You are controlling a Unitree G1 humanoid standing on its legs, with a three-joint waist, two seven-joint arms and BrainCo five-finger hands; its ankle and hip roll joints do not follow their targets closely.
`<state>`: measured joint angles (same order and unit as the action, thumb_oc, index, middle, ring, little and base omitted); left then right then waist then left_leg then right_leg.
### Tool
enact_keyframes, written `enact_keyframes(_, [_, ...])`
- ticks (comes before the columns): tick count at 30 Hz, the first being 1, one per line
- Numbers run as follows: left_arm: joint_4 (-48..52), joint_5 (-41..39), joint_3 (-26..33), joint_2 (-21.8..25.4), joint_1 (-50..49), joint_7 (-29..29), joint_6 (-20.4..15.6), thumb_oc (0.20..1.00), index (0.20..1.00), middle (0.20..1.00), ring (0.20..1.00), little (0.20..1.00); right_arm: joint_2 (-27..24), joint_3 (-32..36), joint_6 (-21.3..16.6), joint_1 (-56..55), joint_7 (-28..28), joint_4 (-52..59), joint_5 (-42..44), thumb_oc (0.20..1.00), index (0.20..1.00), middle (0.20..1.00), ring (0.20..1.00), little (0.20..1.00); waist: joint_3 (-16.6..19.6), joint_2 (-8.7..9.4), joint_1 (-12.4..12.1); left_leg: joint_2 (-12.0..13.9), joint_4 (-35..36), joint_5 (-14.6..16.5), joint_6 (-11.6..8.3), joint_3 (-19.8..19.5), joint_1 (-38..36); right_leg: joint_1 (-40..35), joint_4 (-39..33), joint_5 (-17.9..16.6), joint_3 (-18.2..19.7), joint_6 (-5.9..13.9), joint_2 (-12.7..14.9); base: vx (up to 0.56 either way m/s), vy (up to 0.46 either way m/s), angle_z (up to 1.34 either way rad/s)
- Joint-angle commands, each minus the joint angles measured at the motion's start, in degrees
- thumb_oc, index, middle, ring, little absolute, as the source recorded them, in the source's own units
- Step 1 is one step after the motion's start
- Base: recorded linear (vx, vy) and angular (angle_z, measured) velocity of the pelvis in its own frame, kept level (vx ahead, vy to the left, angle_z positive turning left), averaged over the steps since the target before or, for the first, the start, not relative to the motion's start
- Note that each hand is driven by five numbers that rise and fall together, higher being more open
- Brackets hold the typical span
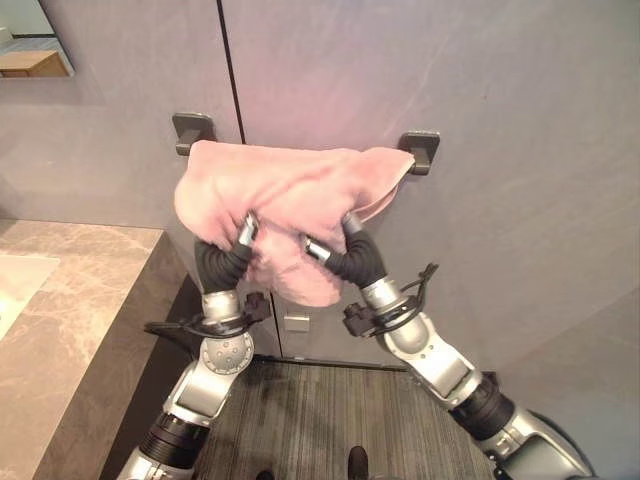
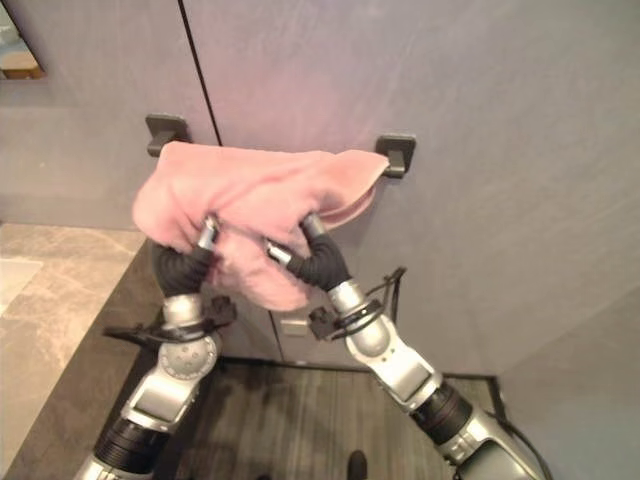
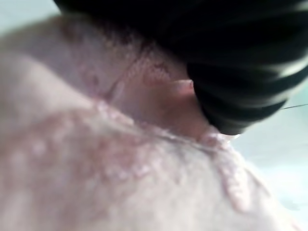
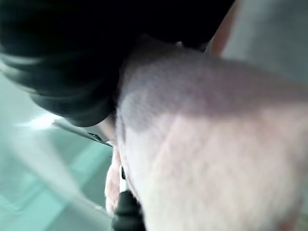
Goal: Put brush and paste in cup on sink, flatten towel.
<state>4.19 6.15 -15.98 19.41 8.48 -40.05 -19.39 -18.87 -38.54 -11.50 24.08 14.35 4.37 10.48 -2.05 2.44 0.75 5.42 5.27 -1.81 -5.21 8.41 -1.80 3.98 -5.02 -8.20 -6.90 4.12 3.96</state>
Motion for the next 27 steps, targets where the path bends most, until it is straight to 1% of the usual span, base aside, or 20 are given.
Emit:
enact_keyframes(1, [-1.71, -4.97, 6.79, 1.63, 2.32, -5.06, -0.61, 0.2, 0.2, 0.2, 0.2, 0.2, 0.39, 2.42, -2.85, 1.04, -1.32, 4.32, 1.1, 0.2, 0.2, 0.2, 0.2, 0.2, 1.05, 1.54, -0.42, 0.42, -0.27, -2.67, -1.13, 3.12, 3.01, -2.08, 0.02, 1.39, 0.28, 6.05, 5.83, 0.0, 0.0, 0.0])
enact_keyframes(2, [-4.49, -6.48, 6.89, 0.64, 2.25, -5.12, 0.06, 0.2, 0.2, 0.2, 0.2, 0.2, 0.86, 1.82, -2.24, 1.21, -1.71, 2.35, 1.51, 0.2, 0.2, 0.2, 0.2, 0.2, 1.01, 1.66, -0.56, 0.44, -0.27, -2.71, -1.13, 3.23, 3.14, -1.99, 0.02, 1.39, 0.13, 6.02, 5.92, 0.0, 0.0, 0.0])
enact_keyframes(3, [-6.36, -12.42, 6.74, -1.34, 2.23, -3.57, 0.46, 0.2, 0.2, 0.2, 0.2, 0.2, 1.59, 0.58, -0.13, 1.54, -1.72, -0.41, 2.52, 0.2, 0.2, 0.2, 0.2, 0.2, 0.76, 1.74, -0.89, 0.4, -0.27, -2.89, -1.03, 3.24, 3.41, -1.77, 0.02, 1.19, 0.0, 5.92, 5.99, 0.0, 0.0, 0.0])
enact_keyframes(5, [-5.17, -13.43, 7.34, -0.78, 1.57, -2.44, 0.33, 0.2, 0.2, 0.2, 0.2, 0.2, 0.83, 1.01, 0.3, 1.38, -1.55, -0.15, 1.96, 0.2, 0.2, 0.2, 0.2, 0.2, 0.57, 1.66, -0.86, 0.39, -0.27, -2.91, -1.1, 3.24, 3.62, -1.62, 0.02, 1.14, -0.1, 5.97, 6.0, 0.0, 0.0, 0.0])
enact_keyframes(6, [-6.45, -12.16, 7.08, -0.13, 1.06, -0.82, 2.13, 0.2, 0.2, 0.2, 0.2, 0.2, 0.55, 1.42, 0.82, 0.29, -2.24, -0.95, 2.38, 0.2, 0.2, 0.2, 0.2, 0.2, 0.59, 1.73, -0.86, 0.38, -0.27, -2.9, -1.08, 3.24, 3.76, -1.54, 0.02, 1.15, -0.13, 6.05, 6.04, 0.0, 0.0, 0.0])
enact_keyframes(10, [-10.99, -11.99, 5.44, 0.36, 1.22, 2.27, 4.06, 0.2, 0.2, 0.2, 0.2, 0.2, 0.37, 2.41, 1.23, -0.93, -2.61, -1.85, 1.59, 0.2, 0.2, 0.2, 0.2, 0.2, 0.41, 1.65, -0.42, 0.39, -0.27, -2.91, -1.05, 3.53, 3.9, -1.35, 0.02, 1.03, -0.08, 6.16, 6.12, 0.0, 0.0, 0.0])
enact_keyframes(11, [-12.77, -12.53, 4.11, 0.48, 1.1, 4.7, 4.69, 0.2, 0.2, 0.2, 0.2, 0.2, 0.37, 2.96, 1.42, -1.96, -2.73, -2.48, 1.51, 0.2, 0.2, 0.2, 0.2, 0.2, 0.3, 1.56, -0.19, 0.34, -0.27, -2.91, -0.96, 3.62, 4.02, -1.13, 0.02, 0.87, 0.1, 6.14, 6.13, 0.0, 0.0, 0.0])
enact_keyframes(12, [-13.85, -13.51, 2.59, 0.94, 0.56, 8.27, 6.03, 0.26, 0.26, 0.26, 0.26, 0.26, 0.18, 3.48, 1.6, -2.84, -3.18, -3.05, 1.73, 0.288, 0.288, 0.288, 0.288, 0.288, 0.27, 1.35, 0.06, 0.33, -0.27, -2.89, -0.89, 3.71, 4.04, -1.0, 0.02, 0.74, 0.17, 6.18, 6.15, 0.0, 0.0, 0.0])
enact_keyframes(13, [-15.05, -14.88, 1.73, 1.23, 0.06, 11.0, 7.13, 0.595, 0.595, 0.595, 0.595, 0.595, -0.1, 3.95, 2.1, -3.57, -3.61, -3.67, 1.22, 0.592, 0.592, 0.592, 0.592, 0.592, 0.22, 1.14, 0.3, 0.31, -0.27, -2.89, -0.83, 3.81, 4.04, -0.92, 0.02, 0.67, 0.21, 6.21, 6.13, 0.0, 0.0, 0.0])
enact_keyframes(14, [-16.47, -14.01, 0.79, 2.22, -0.48, 14.1, 9.9, 1.0, 1.0, 1.0, 1.0, 1.0, -0.55, 4.76, 2.99, -4.49, -3.68, -5.13, -0.39, 1.0, 1.0, 1.0, 1.0, 1.0, 0.13, 0.87, 0.57, 0.26, -0.27, -2.86, -0.72, 3.96, 4.03, -0.79, 0.02, 0.53, 0.28, 6.27, 6.09, 0.0, 0.0, 0.0])
enact_keyframes(15, [-17.49, -11.4, 0.31, 3.1, -0.75, 16.38, 12.34, 1.0, 1.0, 1.0, 1.0, 1.0, -0.74, 4.93, 3.61, -5.23, -4.54, -7.02, -2.4, 1.0, 1.0, 1.0, 1.0, 1.0, 0.07, 0.66, 0.68, 0.29, -0.27, -2.8, -0.67, 4.1, 3.96, -0.73, 0.02, 0.51, 0.42, 6.32, 6.05, 0.0, 0.0, 0.0])
enact_keyframes(16, [-18.59, -11.89, 0.1, 2.93, -0.77, 16.84, 12.89, 1.0, 1.0, 1.0, 1.0, 1.0, -0.52, 4.83, 4.29, -5.43, -5.04, -8.45, -2.93, 1.0, 1.0, 1.0, 1.0, 1.0, 0.08, 0.57, 0.81, 0.33, -0.27, -2.79, -0.66, 4.14, 3.96, -0.67, 0.02, 0.49, 0.47, 6.34, 6.05, 0.0, 0.0, 0.0])
enact_keyframes(17, [-22.89, -11.21, -0.62, 2.29, -0.08, 18.19, 14.26, 1.0, 1.0, 1.0, 1.0, 1.0, 0.67, 4.69, 4.87, -5.94, -5.61, -11.58, -1.74, 1.0, 1.0, 1.0, 1.0, 1.0, 0.15, 0.43, 1.09, 0.37, -0.27, -2.8, -0.67, 4.29, 3.89, -0.6, 0.02, 0.45, 0.56, 6.33, 6.03, 0.0, 0.001, -0.04])
enact_keyframes(18, [-33.02, -6.26, -2.03, 1.66, 1.37, 20.21, 17.34, 1.0, 1.0, 1.0, 1.0, 1.0, 2.55, 5.78, 5.53, -8.06, -6.32, -20.09, 1.61, 1.0, 1.0, 1.0, 1.0, 1.0, 0.38, 0.24, 1.55, 0.45, -0.27, -2.78, -0.71, 4.47, 3.78, -0.58, 0.02, 0.44, 0.72, 6.28, 5.93, 0.0, 0.0, 0.0])
enact_keyframes(19, [-33.23, -6.22, -2.08, 1.6, 1.51, 20.18, 17.24, 1.0, 1.0, 1.0, 1.0, 1.0, 2.59, 5.81, 5.44, -8.0, -6.33, -20.22, 1.6, 1.0, 1.0, 1.0, 1.0, 1.0, 0.37, 0.24, 1.51, 0.45, -0.27, -2.76, -0.72, 4.48, 3.79, -0.58, 0.02, 0.46, 0.73, 6.28, 5.93, 0.0, 0.0, 0.0])
enact_keyframes(20, [-38.96, -4.08, -2.54, 0.98, 2.08, 21.5, 18.18, 1.0, 1.0, 1.0, 1.0, 1.0, 3.79, 6.3, 6.01, -8.93, -6.89, -25.26, 3.21, 1.0, 1.0, 1.0, 1.0, 1.0, 0.43, 0.1, 1.68, 0.48, -0.27, -2.66, -0.72, 4.61, 3.59, -0.66, 0.02, 0.49, 0.82, 6.23, 5.93, 0.0, 0.0, 0.0])
enact_keyframes(22, [-50.69, -6.53, -2.4, -2.13, 3.18, 21.89, 18.51, 1.0, 1.0, 1.0, 1.0, 1.0, 6.46, 7.42, 6.73, -9.91, -7.47, -35.4, 8.15, 1.0, 1.0, 1.0, 1.0, 1.0, 0.74, -0.07, 1.84, 0.52, -0.27, -2.71, -0.7, 4.74, 3.5, -0.65, 0.02, 0.43, 0.9, 6.03, 5.84, 0.0, -0.001, -0.06])
enact_keyframes(24, [-67.4, -6.41, -1.76, -5.25, 5.01, 23.81, 19.84, 1.0, 1.0, 1.0, 1.0, 1.0, 9.99, 11.1, 7.45, -9.68, -7.62, -51.23, 14.06, 1.0, 1.0, 1.0, 1.0, 1.0, 1.12, -0.47, 1.95, 0.57, -0.27, -2.62, -0.8, 4.8, 3.31, -0.74, 0.02, 0.55, 0.99, 5.86, 5.7, 0.0, -0.001, -0.04])
enact_keyframes(26, [-76.58, -5.62, -0.47, -7.02, 5.3, 24.35, 20.22, 1.0, 1.0, 1.0, 1.0, 1.0, 11.72, 14.87, 7.72, -8.63, -7.59, -62.75, 15.65, 1.0, 1.0, 1.0, 1.0, 1.0, 1.65, -0.77, 2.02, 0.58, -0.27, -2.47, -0.89, 4.92, 3.1, -0.78, 0.02, 0.65, 1.21, 5.69, 5.55, 0.02, 0.007, -0.01])
enact_keyframes(27, [-78.59, -5.45, -0.13, -7.56, 4.86, 24.83, 20.09, 1.0, 1.0, 1.0, 1.0, 1.0, 11.97, 16.0, 7.63, -8.36, -7.62, -66.09, 15.28, 1.0, 1.0, 1.0, 1.0, 1.0, 1.91, -0.94, 2.05, 0.55, -0.27, -2.42, -0.92, 4.96, 3.04, -0.78, 0.02, 0.66, 1.29, 5.63, 5.5, 0.02, 0.009, -0.06])
